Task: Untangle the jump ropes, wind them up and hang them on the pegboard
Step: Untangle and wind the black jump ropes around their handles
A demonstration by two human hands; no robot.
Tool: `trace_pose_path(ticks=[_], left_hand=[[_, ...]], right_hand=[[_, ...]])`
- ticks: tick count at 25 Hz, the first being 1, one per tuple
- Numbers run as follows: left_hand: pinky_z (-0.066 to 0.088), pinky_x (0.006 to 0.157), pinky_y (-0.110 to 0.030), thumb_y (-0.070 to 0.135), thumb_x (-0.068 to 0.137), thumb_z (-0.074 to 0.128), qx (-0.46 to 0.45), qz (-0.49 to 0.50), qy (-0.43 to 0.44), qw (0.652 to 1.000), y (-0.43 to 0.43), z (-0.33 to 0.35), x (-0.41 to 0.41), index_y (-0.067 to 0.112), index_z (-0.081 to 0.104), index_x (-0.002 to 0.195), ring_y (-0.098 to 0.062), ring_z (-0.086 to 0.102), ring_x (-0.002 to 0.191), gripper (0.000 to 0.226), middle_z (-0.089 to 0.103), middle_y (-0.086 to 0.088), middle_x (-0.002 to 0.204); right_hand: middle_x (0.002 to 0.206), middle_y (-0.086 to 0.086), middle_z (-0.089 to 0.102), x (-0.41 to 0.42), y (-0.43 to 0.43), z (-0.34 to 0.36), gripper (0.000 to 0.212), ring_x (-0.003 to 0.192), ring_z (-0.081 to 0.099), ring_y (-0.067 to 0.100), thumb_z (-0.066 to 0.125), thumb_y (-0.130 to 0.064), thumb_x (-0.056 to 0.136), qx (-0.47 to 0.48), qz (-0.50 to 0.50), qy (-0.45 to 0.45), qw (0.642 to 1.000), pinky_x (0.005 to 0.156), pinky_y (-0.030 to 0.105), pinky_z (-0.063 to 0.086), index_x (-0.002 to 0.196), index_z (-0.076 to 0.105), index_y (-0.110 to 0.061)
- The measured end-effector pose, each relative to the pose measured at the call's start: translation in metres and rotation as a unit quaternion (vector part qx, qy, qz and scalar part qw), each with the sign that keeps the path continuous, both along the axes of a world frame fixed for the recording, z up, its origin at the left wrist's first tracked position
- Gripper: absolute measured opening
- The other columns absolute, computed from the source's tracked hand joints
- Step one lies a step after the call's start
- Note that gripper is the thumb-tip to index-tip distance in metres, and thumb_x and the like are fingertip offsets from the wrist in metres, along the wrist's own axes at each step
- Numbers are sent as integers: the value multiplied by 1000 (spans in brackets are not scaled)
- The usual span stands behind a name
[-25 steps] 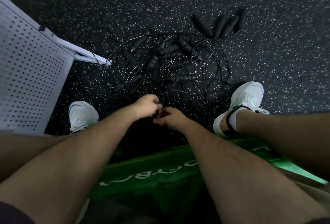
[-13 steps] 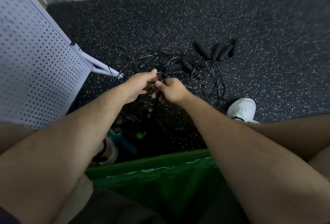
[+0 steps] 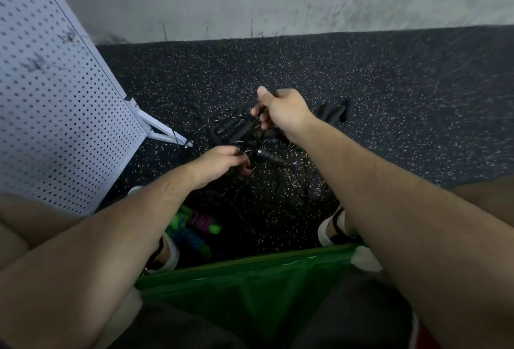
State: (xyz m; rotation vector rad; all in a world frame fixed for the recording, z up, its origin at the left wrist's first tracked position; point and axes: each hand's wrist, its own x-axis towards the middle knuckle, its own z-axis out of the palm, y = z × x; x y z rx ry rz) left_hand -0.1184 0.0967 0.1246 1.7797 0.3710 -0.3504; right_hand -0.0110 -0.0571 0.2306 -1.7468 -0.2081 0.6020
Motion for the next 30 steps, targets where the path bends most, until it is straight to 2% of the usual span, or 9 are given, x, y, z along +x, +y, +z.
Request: trace_pose_path(ticks=[5,9,14,19,21,23,26,28,30], left_hand=[[48,83,-34,19,107,47,116,42,-108,986,17,79,25,19,67,90,-12,66,86,26,69,9,76],[56,87,-38,14,107,46,91,73,-195,974,32,149,46,19,66,88,-21,75,92,28,73,2,75],[59,84,-32,11,107,45,80,116,-272,952,37,217,70,19,64,90,-12,75,86,26,72,-1,82],[57,70,-21,8,107,45,58,131,-324,935,29,261,95,18,62,88,-9,75,82,27,71,-1,81],[56,70,-20,9,107,45,58,132,-358,922,29,274,106,19,62,90,-11,76,86,27,71,1,82],[58,72,-22,11,107,47,44,146,-395,906,32,284,113,19,64,93,-15,76,89,24,72,2,82],[60,77,-29,13,107,46,18,174,-416,892,37,296,124,19,64,93,-19,76,91,23,72,2,79],[61,77,-32,13,108,45,-20,197,-428,882,41,303,131,17,63,91,-21,76,90,24,70,2,77],[61,74,-32,12,108,44,-56,218,-437,871,44,310,136,15,63,91,-22,76,89,25,66,2,75]], right_hand=[[88,13,74,17,-6,83,20,66,63,18,50,-17,106,102,-11,-22,994,66,33,59,103,57,1],[91,17,73,28,-9,148,15,66,65,18,54,-14,104,81,-44,-39,995,67,34,60,99,57,0],[88,16,76,39,-22,179,26,67,70,20,61,-25,101,-52,-42,-46,997,69,34,62,112,56,-1],[92,17,74,56,-12,179,33,64,70,23,62,-29,98,36,-128,-68,989,70,41,63,113,57,1],[98,15,69,66,-8,176,48,60,69,20,65,-38,95,62,-153,-99,981,64,38,62,126,47,-6],[100,12,68,72,-4,173,53,61,69,19,60,-43,98,60,-136,-140,979,64,37,61,138,33,-21],[113,6,67,81,7,167,46,77,73,28,48,-19,103,51,-49,-199,977,63,35,57,146,34,-29],[120,0,66,83,18,157,70,84,73,26,57,-8,96,24,38,-210,977,62,30,55,152,23,-31],[123,-4,64,81,28,138,90,89,72,19,72,-11,89,-48,106,-208,971,68,28,56,153,13,-30]])
